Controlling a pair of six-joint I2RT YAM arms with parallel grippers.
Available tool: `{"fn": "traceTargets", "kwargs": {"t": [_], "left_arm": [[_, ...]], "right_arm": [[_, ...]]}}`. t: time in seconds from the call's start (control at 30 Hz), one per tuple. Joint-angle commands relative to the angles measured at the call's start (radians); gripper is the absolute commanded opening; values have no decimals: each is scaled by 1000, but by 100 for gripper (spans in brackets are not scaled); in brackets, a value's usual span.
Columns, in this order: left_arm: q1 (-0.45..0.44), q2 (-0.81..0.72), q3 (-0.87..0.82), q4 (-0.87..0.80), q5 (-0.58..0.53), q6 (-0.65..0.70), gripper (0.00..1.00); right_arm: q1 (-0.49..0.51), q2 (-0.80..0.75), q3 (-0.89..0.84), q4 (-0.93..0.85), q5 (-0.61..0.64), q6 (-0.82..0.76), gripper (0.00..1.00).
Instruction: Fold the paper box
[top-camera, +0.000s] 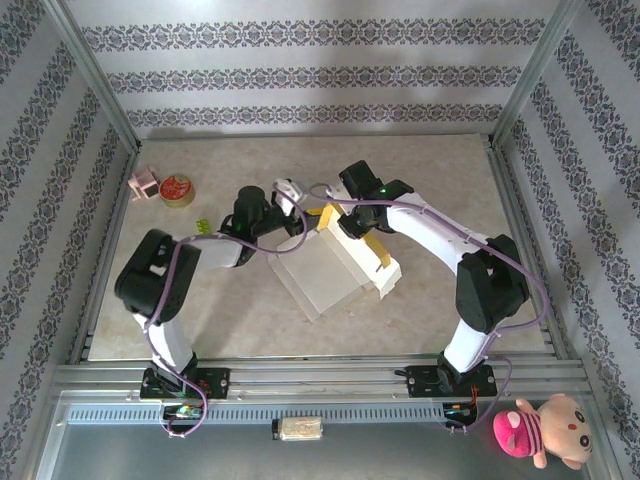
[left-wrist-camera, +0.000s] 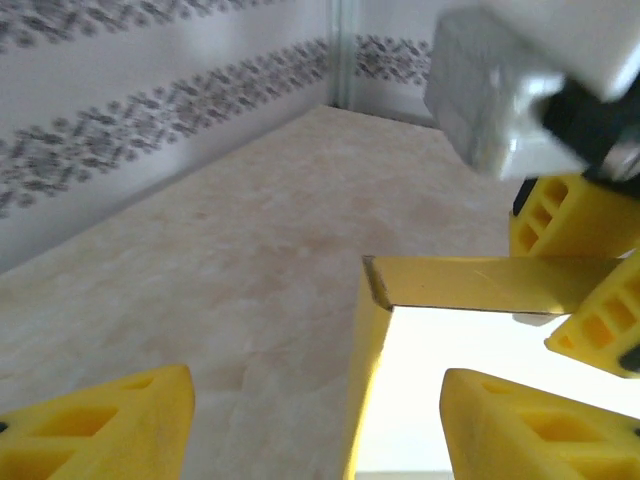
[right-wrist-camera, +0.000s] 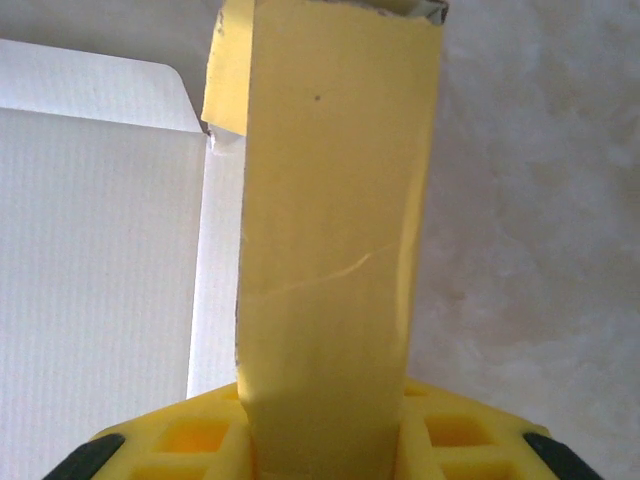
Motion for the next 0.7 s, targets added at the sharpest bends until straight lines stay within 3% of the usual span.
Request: {"fn": "traceTargets", "kwargs": {"t": [0.0, 0.2, 0.4, 0.53, 0.67], "left_arm": [[30, -102, -59, 15, -95, -107, 67], [56, -265, -15, -336, -251, -206, 68], [87, -360, 49, -598, -360, -235, 68], [132, -370, 88, -717, -336, -322, 69], [179, -356, 104, -750, -238, -461, 80]], "right_arm": [[13, -8, 33, -18, 104, -154, 29], [24, 21, 99, -16, 186, -404, 30], [79, 66, 125, -5, 182, -794, 31], [104, 96, 153, 25, 103, -946, 33], [114, 129, 203, 34, 49, -905, 41]]}}
